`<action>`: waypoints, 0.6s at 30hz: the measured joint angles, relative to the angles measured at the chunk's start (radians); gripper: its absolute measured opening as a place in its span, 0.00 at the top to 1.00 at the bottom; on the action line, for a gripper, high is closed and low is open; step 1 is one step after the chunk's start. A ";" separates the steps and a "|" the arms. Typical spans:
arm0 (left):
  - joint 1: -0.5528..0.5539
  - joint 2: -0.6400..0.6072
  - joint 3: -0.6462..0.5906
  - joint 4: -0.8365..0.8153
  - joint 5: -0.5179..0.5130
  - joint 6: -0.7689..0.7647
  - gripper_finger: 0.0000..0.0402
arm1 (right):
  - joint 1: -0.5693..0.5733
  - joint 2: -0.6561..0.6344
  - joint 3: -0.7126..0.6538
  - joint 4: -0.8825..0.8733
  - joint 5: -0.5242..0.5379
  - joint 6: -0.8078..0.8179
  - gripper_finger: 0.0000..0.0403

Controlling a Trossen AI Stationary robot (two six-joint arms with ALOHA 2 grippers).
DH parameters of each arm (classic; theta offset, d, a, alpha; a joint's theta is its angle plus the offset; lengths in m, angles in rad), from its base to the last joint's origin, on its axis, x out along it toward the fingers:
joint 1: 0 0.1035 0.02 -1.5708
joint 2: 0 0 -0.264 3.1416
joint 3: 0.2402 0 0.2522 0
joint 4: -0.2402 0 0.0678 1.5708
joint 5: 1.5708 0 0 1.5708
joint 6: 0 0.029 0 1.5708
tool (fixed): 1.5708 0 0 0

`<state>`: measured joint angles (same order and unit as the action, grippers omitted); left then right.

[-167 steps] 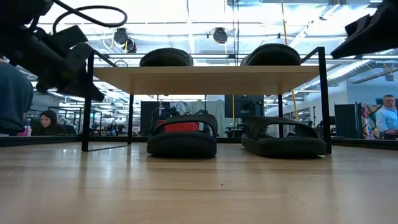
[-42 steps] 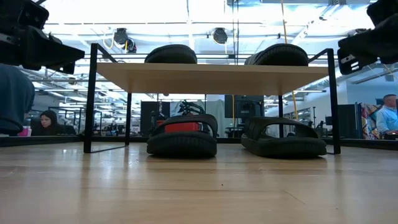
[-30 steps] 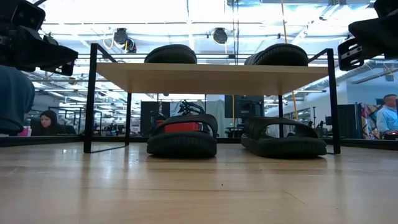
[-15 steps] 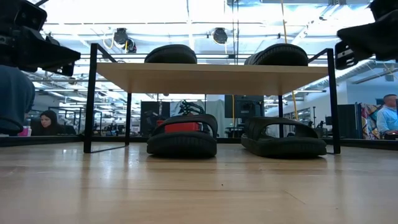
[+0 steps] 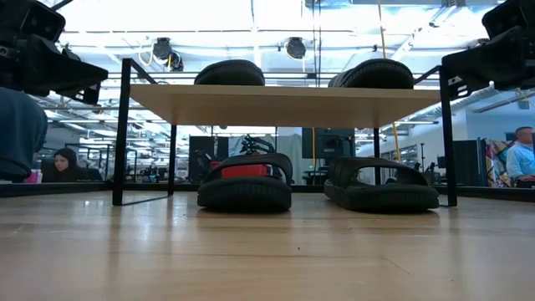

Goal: Pick and place slides into the shelf
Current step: Adjust the shelf

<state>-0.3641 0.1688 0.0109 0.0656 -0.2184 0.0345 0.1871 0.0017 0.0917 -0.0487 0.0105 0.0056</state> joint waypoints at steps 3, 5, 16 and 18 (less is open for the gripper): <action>0.000 0.000 0.000 -0.015 0.001 -0.012 1.00 | -0.011 0.000 0.000 -0.001 -0.044 0.008 1.00; -0.001 0.002 0.000 -0.019 0.009 -0.018 1.00 | -0.011 0.000 0.000 -0.005 -0.061 0.008 1.00; -0.046 0.002 0.001 -0.030 0.058 -0.099 1.00 | -0.011 0.000 0.001 -0.054 -0.068 0.021 1.00; -0.055 0.009 0.001 -0.030 0.058 -0.113 1.00 | -0.011 0.001 0.001 -0.056 -0.070 0.032 1.00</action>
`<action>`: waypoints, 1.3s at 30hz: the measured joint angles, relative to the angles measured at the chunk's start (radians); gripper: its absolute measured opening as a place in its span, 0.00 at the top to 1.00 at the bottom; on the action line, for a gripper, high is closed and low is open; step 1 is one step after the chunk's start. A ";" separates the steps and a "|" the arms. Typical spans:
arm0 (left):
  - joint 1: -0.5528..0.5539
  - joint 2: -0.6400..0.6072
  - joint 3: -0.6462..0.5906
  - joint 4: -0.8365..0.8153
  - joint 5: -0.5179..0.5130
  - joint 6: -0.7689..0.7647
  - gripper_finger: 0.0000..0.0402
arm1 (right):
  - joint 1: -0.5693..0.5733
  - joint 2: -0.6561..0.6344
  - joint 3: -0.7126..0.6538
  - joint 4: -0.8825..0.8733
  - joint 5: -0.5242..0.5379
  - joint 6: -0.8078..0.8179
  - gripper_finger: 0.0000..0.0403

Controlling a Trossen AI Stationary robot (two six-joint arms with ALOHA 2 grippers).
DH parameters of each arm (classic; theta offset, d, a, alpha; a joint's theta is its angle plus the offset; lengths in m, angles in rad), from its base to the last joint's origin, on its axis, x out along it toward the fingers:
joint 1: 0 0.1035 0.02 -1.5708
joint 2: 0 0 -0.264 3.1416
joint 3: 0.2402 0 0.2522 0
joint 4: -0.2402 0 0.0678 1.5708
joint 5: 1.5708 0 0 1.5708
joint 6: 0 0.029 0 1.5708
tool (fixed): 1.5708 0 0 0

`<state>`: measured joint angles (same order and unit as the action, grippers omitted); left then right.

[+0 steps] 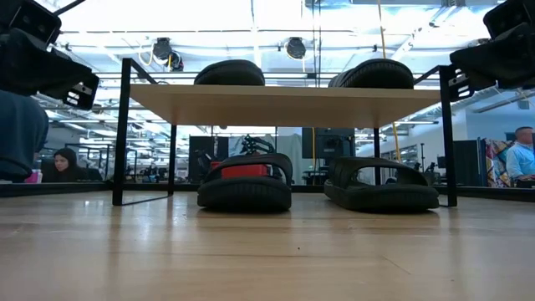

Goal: Pick and place slides into the shelf
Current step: Adjust the shelf

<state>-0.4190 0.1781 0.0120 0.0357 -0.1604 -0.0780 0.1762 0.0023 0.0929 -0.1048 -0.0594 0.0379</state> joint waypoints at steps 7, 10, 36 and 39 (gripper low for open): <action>-0.017 0.050 0.000 0.000 -0.003 -0.006 1.00 | 0.001 0.002 0.000 -0.009 -0.033 0.028 1.00; -0.017 0.072 0.000 0.003 -0.009 -0.010 1.00 | 0.000 0.017 0.000 -0.017 0.023 0.054 1.00; -0.016 0.118 -0.002 0.038 -0.058 -0.010 1.00 | -0.040 0.180 -0.005 0.075 0.058 0.013 1.00; -0.016 0.118 -0.002 0.039 -0.059 -0.013 1.00 | -0.040 0.180 -0.005 0.075 0.056 0.011 1.00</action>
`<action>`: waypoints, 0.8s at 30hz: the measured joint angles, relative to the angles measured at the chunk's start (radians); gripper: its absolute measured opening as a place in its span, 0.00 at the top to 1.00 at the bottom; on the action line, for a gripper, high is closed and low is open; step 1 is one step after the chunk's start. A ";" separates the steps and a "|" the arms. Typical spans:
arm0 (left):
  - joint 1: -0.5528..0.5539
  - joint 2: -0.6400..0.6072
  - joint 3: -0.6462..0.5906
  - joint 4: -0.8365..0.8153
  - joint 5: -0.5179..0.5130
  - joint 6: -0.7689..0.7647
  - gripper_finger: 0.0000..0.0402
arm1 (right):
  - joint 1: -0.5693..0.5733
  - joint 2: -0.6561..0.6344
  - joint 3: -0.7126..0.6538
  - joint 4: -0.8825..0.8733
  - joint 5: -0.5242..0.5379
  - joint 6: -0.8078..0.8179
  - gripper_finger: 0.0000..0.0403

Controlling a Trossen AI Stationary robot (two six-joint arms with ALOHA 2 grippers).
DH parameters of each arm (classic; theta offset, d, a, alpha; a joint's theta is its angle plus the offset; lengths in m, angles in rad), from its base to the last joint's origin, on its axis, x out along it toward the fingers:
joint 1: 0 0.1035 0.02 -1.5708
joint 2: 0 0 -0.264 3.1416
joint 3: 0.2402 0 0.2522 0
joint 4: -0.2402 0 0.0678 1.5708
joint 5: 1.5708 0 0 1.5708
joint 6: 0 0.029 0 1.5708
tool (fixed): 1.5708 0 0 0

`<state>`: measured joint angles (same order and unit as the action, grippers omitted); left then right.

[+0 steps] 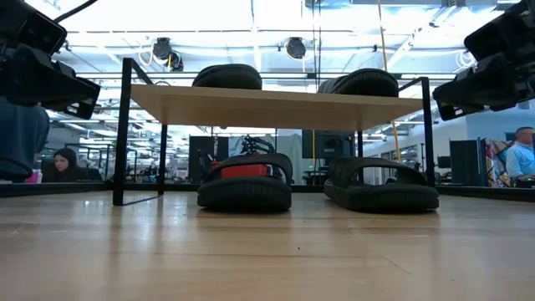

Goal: Pick and place slides into the shelf
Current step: Adjust the shelf

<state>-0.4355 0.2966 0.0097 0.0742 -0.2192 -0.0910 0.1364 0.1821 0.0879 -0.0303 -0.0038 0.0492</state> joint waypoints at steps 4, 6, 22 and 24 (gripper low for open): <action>-0.007 0.000 0.000 0.000 0.001 -0.021 1.00 | 0.003 0.000 0.001 0.006 -0.101 -0.005 1.00; -0.014 0.000 0.000 0.000 0.002 -0.035 1.00 | 0.012 0.002 0.001 0.008 -0.158 0.024 1.00; -0.064 0.051 0.000 0.047 -0.103 -0.077 1.00 | 0.256 0.133 -0.022 0.126 0.227 0.085 1.00; -0.064 0.058 0.000 0.063 -0.119 -0.079 1.00 | 0.258 0.133 0.013 0.115 0.261 0.052 1.00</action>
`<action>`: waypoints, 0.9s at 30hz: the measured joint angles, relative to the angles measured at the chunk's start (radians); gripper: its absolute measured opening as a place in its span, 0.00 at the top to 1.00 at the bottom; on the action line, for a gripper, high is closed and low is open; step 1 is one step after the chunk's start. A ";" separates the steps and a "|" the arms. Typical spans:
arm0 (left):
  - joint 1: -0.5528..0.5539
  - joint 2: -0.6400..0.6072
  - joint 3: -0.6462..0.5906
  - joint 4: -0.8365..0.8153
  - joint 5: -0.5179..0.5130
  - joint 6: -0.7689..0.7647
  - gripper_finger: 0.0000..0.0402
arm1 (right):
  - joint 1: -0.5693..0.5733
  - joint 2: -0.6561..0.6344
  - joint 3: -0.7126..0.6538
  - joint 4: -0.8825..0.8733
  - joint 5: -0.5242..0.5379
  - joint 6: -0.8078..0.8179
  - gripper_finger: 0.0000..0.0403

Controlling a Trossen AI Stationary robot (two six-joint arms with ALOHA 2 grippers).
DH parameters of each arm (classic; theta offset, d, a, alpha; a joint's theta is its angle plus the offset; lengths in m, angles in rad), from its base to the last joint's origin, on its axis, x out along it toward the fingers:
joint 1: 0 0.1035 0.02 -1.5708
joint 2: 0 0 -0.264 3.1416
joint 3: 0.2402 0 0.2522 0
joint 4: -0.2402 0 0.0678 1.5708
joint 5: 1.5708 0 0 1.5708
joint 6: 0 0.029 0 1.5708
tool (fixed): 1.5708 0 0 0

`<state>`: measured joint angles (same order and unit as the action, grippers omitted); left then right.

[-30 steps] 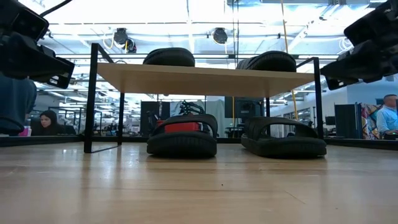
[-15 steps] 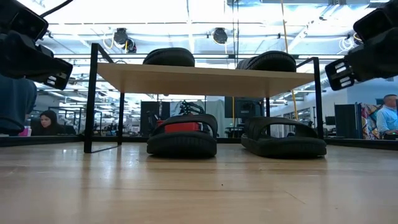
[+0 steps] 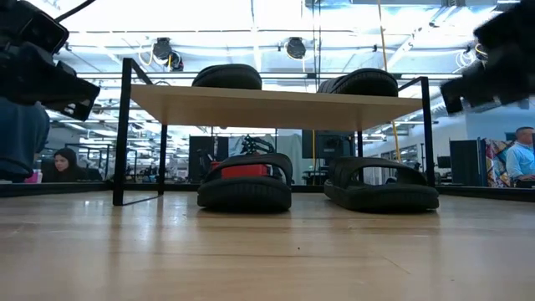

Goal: Pick and place slides into the shelf
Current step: Adjust the shelf

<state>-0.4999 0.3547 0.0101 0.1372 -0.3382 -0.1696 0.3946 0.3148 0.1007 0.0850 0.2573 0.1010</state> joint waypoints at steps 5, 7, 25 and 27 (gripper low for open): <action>0.000 0.001 0.000 -0.003 -0.004 0.001 1.00 | 0.000 -0.001 0.108 -0.033 0.034 -0.089 1.00; 0.000 0.001 0.000 -0.006 -0.003 -0.002 1.00 | 0.000 -0.002 0.142 -0.037 0.038 -0.135 1.00; 0.000 0.001 0.000 -0.004 -0.026 -0.059 1.00 | -0.002 0.072 0.300 -0.497 0.425 0.116 1.00; 0.000 0.001 0.000 0.000 -0.041 -0.081 1.00 | -0.001 0.088 0.296 -0.494 0.448 0.144 1.00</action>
<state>-0.4999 0.3553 0.0101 0.1373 -0.3788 -0.2502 0.3935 0.4025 0.3969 -0.4091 0.7052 0.2451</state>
